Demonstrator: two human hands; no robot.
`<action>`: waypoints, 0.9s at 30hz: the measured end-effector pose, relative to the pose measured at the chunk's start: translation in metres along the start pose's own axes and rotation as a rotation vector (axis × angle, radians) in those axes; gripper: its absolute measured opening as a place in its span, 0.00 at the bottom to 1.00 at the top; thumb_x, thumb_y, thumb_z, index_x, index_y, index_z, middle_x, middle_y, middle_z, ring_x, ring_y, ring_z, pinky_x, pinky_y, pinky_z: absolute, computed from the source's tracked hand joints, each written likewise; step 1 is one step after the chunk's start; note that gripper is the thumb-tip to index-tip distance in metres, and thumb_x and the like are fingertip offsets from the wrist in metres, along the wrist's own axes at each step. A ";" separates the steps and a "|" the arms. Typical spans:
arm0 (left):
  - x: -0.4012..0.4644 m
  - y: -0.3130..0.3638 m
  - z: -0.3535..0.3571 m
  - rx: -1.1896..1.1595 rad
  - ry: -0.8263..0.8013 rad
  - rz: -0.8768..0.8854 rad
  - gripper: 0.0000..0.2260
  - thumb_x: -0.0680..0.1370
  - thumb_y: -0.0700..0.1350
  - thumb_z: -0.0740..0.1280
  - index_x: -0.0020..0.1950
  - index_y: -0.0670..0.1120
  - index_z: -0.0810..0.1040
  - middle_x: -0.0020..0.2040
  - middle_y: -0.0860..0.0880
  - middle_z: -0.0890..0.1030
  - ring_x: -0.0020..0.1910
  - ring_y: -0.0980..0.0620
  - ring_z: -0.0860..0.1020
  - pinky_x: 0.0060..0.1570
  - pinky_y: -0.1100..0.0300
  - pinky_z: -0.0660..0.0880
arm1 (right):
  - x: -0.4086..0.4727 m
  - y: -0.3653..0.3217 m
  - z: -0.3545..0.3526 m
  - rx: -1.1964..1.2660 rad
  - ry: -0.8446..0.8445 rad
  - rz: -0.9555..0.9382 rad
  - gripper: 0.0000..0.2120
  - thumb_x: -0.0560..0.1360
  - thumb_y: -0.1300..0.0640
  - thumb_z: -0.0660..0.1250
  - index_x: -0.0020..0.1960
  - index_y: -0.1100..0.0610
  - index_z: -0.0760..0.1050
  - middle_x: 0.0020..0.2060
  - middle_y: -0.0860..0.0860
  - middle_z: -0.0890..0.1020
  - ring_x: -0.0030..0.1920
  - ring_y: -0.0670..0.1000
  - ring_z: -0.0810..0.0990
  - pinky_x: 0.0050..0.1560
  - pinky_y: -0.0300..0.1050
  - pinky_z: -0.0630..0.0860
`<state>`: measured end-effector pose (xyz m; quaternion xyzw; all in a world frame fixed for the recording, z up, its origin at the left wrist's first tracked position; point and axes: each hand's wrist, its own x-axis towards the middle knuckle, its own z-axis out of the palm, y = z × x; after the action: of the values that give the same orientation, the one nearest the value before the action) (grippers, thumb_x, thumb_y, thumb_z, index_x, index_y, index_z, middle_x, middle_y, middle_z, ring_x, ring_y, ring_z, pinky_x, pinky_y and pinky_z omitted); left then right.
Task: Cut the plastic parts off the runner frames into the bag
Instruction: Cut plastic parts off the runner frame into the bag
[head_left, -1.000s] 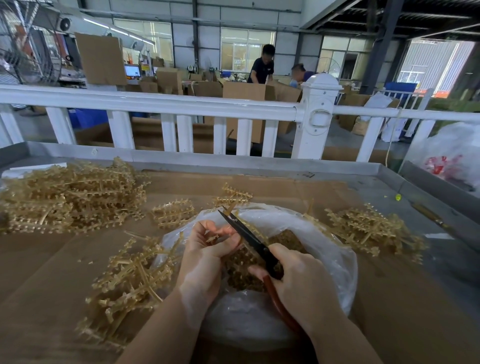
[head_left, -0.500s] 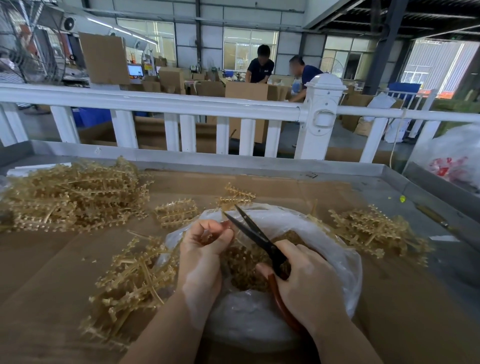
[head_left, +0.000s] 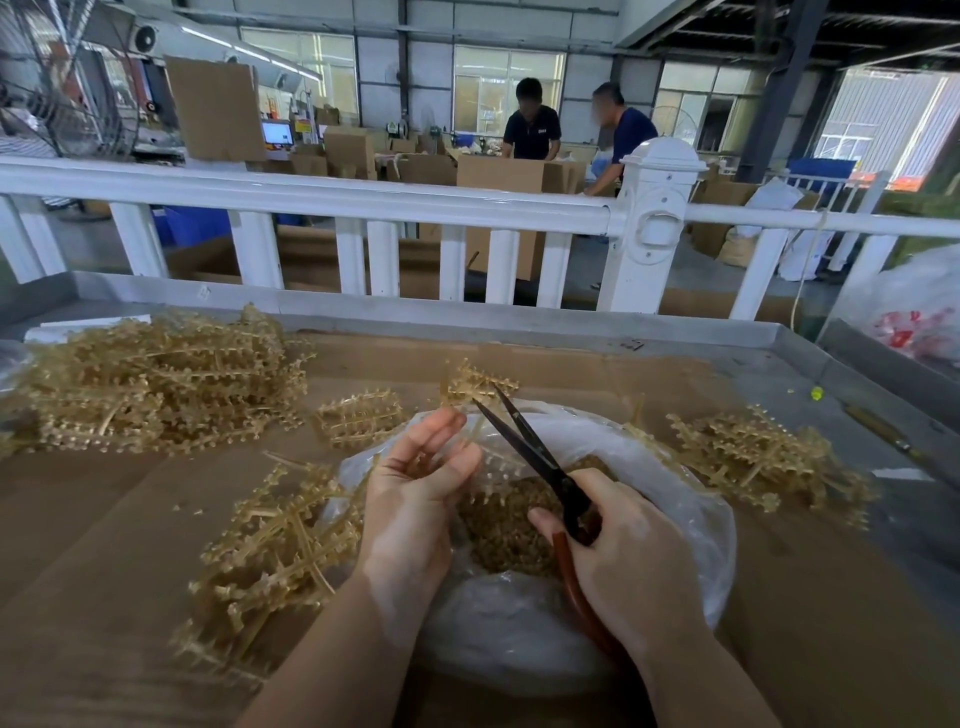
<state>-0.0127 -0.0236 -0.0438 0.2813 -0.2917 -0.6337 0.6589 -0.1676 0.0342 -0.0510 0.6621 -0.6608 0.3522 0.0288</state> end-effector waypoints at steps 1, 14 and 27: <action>0.000 0.000 0.000 0.004 0.006 0.007 0.19 0.61 0.32 0.71 0.50 0.46 0.81 0.51 0.47 0.84 0.48 0.51 0.82 0.49 0.57 0.79 | 0.000 0.000 0.000 0.002 -0.002 0.000 0.14 0.70 0.36 0.62 0.48 0.44 0.75 0.37 0.42 0.78 0.42 0.44 0.75 0.42 0.38 0.70; -0.001 0.002 0.002 0.016 0.040 0.091 0.17 0.69 0.26 0.66 0.47 0.46 0.78 0.39 0.52 0.81 0.35 0.54 0.80 0.35 0.65 0.79 | -0.001 -0.004 -0.006 0.025 -0.068 -0.062 0.14 0.70 0.40 0.68 0.51 0.45 0.78 0.39 0.41 0.79 0.41 0.41 0.74 0.41 0.31 0.66; 0.002 0.006 0.003 -0.043 -0.001 0.105 0.17 0.74 0.23 0.59 0.48 0.45 0.73 0.31 0.53 0.79 0.34 0.58 0.81 0.34 0.65 0.79 | 0.001 -0.004 -0.008 -0.016 -0.128 -0.100 0.12 0.70 0.41 0.69 0.49 0.46 0.78 0.35 0.42 0.76 0.37 0.43 0.73 0.36 0.30 0.62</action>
<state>-0.0114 -0.0250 -0.0374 0.2512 -0.2928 -0.6044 0.6971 -0.1680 0.0382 -0.0429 0.7153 -0.6301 0.3020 0.0094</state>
